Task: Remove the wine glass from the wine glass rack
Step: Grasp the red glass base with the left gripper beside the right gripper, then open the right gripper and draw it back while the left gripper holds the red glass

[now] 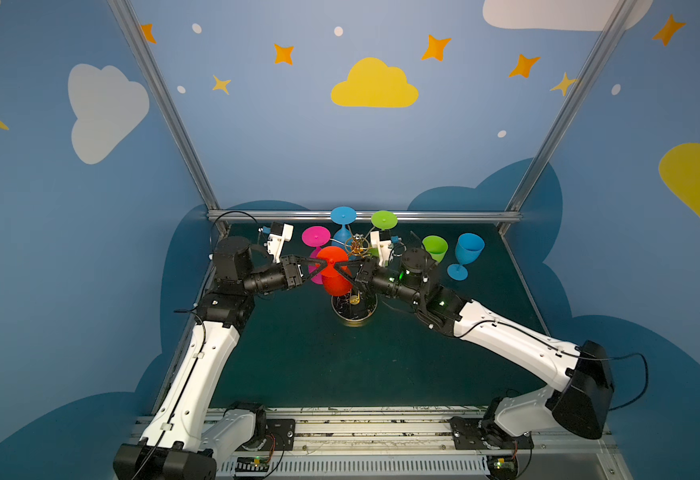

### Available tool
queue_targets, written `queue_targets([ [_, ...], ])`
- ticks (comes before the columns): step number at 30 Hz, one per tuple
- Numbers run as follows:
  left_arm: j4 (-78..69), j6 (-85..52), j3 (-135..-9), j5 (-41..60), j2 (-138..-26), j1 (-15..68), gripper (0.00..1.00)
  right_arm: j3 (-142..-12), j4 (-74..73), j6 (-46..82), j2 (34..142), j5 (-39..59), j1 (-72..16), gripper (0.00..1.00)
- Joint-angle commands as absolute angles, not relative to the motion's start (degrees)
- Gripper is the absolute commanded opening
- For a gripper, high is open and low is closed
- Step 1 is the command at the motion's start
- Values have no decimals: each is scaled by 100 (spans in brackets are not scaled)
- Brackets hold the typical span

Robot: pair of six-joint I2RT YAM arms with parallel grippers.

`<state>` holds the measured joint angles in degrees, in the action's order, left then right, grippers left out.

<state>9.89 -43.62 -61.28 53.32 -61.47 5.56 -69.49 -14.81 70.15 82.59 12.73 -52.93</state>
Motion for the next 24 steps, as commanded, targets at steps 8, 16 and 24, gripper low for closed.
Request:
queue_targets([
  [8,785,-4398,-6227,5314,-6149,642,3,-6999,-1442,6785,8210,1205,-5286,0],
  [16,633,-4630,-6191,5281,-6139,642,3,-6926,-1245,6509,7989,1075,-5305,33],
  [24,444,-4906,-6106,5096,-6123,650,3,-6787,-944,6165,7595,862,-5359,53],
])
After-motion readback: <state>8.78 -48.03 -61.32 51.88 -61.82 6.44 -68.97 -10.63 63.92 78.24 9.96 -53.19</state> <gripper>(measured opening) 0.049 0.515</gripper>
